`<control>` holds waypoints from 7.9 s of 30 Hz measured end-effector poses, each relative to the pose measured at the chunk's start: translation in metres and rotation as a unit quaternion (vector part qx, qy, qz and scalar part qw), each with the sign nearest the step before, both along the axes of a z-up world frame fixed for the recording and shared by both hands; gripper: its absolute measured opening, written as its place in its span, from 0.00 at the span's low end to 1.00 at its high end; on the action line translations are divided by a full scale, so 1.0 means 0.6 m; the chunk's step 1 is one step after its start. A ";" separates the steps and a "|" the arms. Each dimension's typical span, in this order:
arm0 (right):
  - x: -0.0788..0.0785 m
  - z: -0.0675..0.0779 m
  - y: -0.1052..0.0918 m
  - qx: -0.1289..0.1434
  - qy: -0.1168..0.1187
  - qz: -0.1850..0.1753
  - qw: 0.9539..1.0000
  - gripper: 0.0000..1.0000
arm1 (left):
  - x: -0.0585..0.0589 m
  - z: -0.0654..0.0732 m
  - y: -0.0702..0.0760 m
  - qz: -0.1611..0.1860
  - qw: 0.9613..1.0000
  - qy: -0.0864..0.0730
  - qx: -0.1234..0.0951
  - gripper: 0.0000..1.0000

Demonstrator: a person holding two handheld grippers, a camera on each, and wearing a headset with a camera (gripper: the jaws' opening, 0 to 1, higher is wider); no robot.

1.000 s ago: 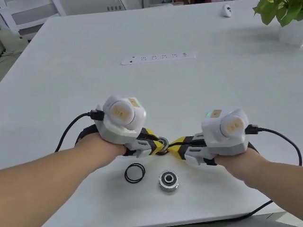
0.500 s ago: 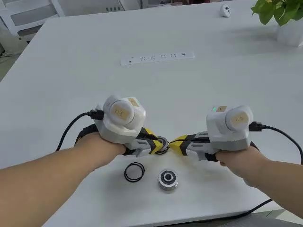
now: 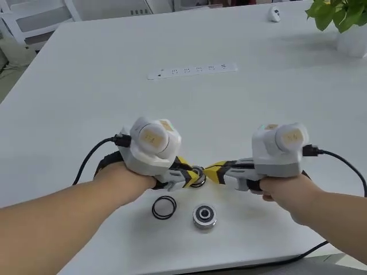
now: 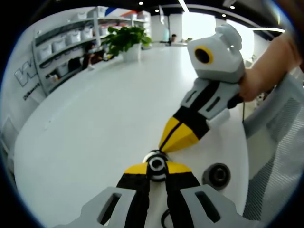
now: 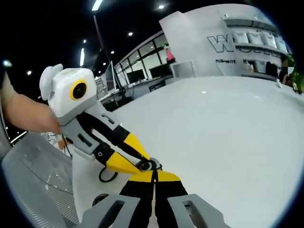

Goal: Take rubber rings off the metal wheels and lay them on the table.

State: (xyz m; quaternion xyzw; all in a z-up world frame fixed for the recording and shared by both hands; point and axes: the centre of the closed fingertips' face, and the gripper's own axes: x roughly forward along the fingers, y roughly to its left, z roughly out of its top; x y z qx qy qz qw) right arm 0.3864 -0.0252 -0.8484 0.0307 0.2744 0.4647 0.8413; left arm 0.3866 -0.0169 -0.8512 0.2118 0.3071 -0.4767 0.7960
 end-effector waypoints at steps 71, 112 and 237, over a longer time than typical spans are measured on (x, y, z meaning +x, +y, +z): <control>-0.029 0.038 0.012 0.064 0.035 0.011 0.997 0.00 | -0.016 0.036 0.013 -0.008 0.999 -0.021 -0.024 0.24; -0.039 0.087 0.044 0.071 0.019 0.041 0.996 0.00 | -0.086 0.105 0.098 0.003 0.998 -0.037 -0.051 0.67; -0.048 0.049 0.031 0.007 0.028 0.064 0.998 0.25 | -0.093 0.070 0.143 0.006 0.999 -0.005 -0.035 0.71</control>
